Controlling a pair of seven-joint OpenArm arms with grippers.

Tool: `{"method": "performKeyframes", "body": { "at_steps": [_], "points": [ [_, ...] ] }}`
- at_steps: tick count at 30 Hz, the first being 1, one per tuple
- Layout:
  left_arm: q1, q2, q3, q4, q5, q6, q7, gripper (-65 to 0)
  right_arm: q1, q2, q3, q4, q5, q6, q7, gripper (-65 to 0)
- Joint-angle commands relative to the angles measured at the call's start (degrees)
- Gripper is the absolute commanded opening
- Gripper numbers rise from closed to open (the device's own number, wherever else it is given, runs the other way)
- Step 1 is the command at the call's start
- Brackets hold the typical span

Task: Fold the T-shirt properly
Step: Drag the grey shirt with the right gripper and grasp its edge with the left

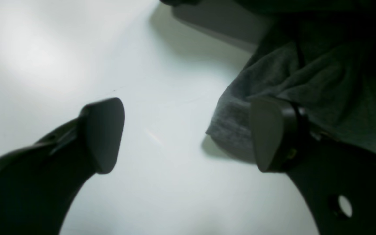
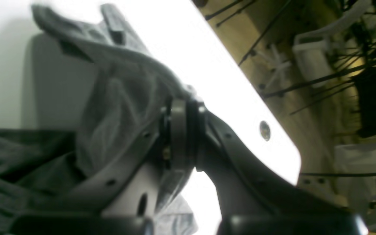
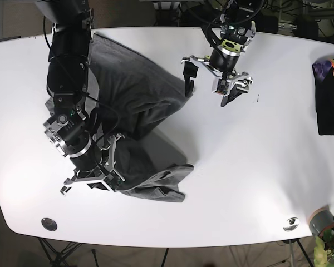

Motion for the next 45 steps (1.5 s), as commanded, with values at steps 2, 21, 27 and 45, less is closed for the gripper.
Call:
{"method": "performKeyframes", "body": {
  "at_steps": [2, 21, 27, 45],
  "points": [
    [-2.9, -0.1, 2.2, -2.9, 0.0, -0.2, -1.4, -7.8, 1.8, 0.3, 0.1, 1.1, 0.3, -0.36, 1.0, -63.1],
    [-13.1, 0.0, 10.5, -21.3, -0.3, -0.2, -1.4, -9.2, 1.4, 0.0, 0.4, 1.1, 0.3, -0.36, 1.0, -63.1],
    [-15.5, 0.0, 10.6, -26.4, -0.3, -0.2, -1.4, -41.5, 2.5, -0.3, 5.3, 0.7, 0.4, -0.36, 1.0, -63.1],
    [-23.3, -3.0, -2.4, -7.7, -0.5, -5.6, 15.7, -65.0, 17.4, 1.7, 14.4, -15.3, -0.1, -0.36, 1.0, -63.1]
  ]
}}
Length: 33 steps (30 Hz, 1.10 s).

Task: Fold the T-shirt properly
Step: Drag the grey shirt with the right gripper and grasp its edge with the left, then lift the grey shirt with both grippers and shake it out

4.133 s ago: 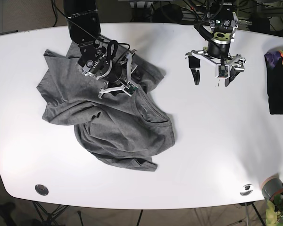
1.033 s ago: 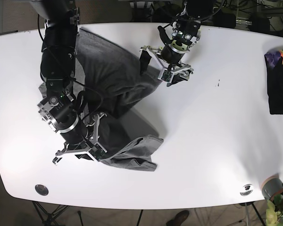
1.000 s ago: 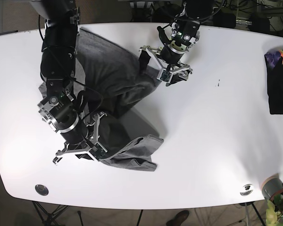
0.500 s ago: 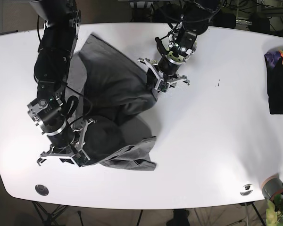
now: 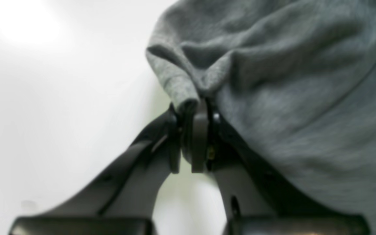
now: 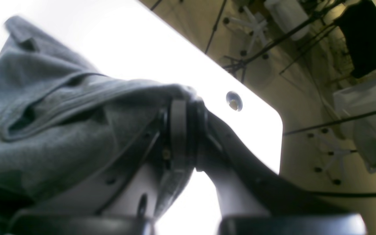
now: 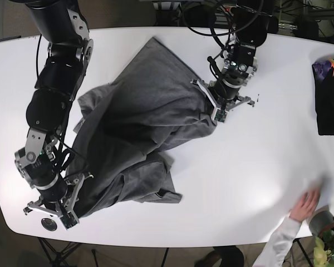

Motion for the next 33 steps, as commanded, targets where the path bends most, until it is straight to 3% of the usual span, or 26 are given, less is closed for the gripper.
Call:
{"method": "performKeyframes", "body": {
  "at_steps": [1, 4, 15, 25, 33],
  "points": [
    [-4.0, 0.3, -3.1, 5.4, -0.3, -2.8, 0.2, -65.0, 4.5, 1.9, 0.3, -1.4, 0.5, -0.4, 1.7, -63.1],
    [-7.3, 0.4, -8.6, 9.3, -0.3, -7.8, 5.5, -65.0, 7.7, 3.0, 0.3, -3.7, 0.5, -0.4, 1.7, -63.1],
    [-27.7, -1.8, -22.3, 12.5, 0.2, -19.2, 21.7, -65.0, 22.0, 7.0, 0.1, -13.4, 0.5, -0.4, 1.7, -63.1],
    [-44.7, -8.9, -23.1, 12.1, -0.1, -19.8, 27.3, -65.0, 33.3, 11.1, 0.3, -19.8, 0.6, -0.4, 1.7, -63.1],
    [-46.2, -10.9, -24.6, 7.6, -0.3, -19.9, 27.2, -65.0, 30.4, 12.7, 0.6, -19.3, 1.0, -0.4, 1.2, -63.1]
  ]
}}
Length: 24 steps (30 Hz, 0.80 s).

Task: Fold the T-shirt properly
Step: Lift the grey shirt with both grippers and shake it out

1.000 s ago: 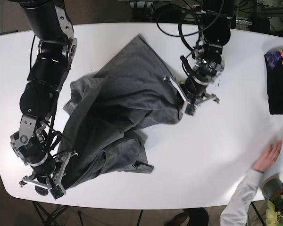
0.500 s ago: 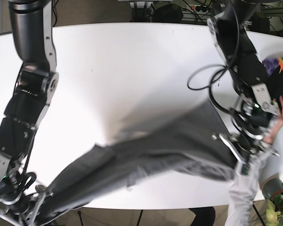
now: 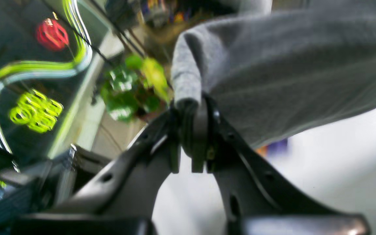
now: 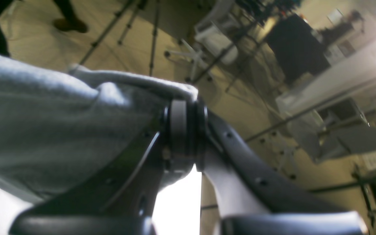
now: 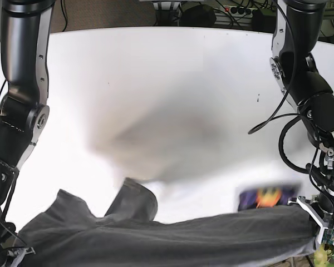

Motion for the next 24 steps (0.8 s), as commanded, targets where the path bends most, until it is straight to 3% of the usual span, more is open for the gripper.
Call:
{"method": "performKeyframes", "body": {
  "at_steps": [1, 5, 10, 19, 24],
  "points": [
    [-0.9, -0.3, -1.8, 0.5, -0.1, 0.3, -1.1, -65.0, -1.3, 0.3, 1.0, 1.5, 0.3, -0.32, -0.1, -63.1],
    [3.3, -0.2, -3.6, 0.4, -0.1, -1.3, -2.0, -65.0, -8.0, -0.3, 7.8, 5.3, 0.4, -0.32, -2.4, -63.1],
    [10.4, -0.1, -3.9, 0.5, -0.1, -3.1, -4.8, -65.0, -19.0, -2.5, 10.8, 10.5, 0.5, -0.32, -2.6, -63.1],
    [24.2, 0.6, -6.9, 3.2, -0.1, -3.5, -7.0, -65.0, -38.3, -8.9, 17.4, 20.9, 0.5, -0.32, -2.6, -63.1],
    [30.1, 2.3, -11.2, 3.7, -0.1, -8.6, -6.9, -65.0, -46.0, -11.9, 20.1, 24.2, 0.5, -0.32, -2.6, -63.1]
  ]
}}
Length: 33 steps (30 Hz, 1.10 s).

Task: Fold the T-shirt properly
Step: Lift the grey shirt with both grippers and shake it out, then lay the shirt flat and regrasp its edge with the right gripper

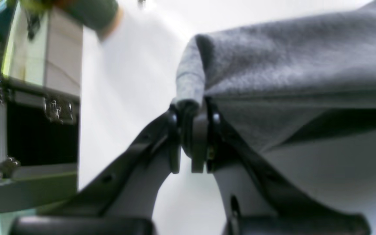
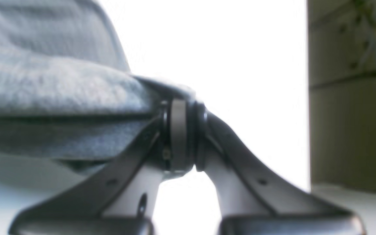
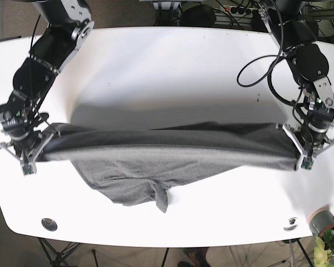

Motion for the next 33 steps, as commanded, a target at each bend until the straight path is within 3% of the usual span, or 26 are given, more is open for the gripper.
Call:
{"method": "performKeyframes", "body": {
  "at_steps": [1, 12, 18, 30, 33],
  "points": [
    [2.2, -0.8, -1.7, 1.5, -0.2, -1.7, -1.1, -65.0, -1.8, -0.4, 1.1, 3.2, 0.5, -0.27, 1.5, -63.1],
    [13.0, 1.0, -8.1, 1.6, -0.2, -5.6, -1.1, -65.0, -13.7, -3.8, 2.1, 8.1, 1.2, -0.27, 1.5, -63.1],
    [17.0, 1.2, -9.1, 1.6, -0.1, -5.6, -1.2, -65.0, -17.9, -3.9, 5.5, 8.8, 4.9, -0.27, 1.4, -63.1],
    [21.2, 0.8, -9.0, 1.5, 0.3, -5.6, -1.3, -64.7, -24.9, -4.1, 5.4, 8.9, 5.4, -0.27, 1.4, -62.9],
    [21.9, 0.8, -9.0, 1.5, 0.3, -5.6, -1.2, -53.7, -25.9, -4.1, 5.2, 8.9, 5.4, -0.27, 1.5, -61.8]
  ]
}}
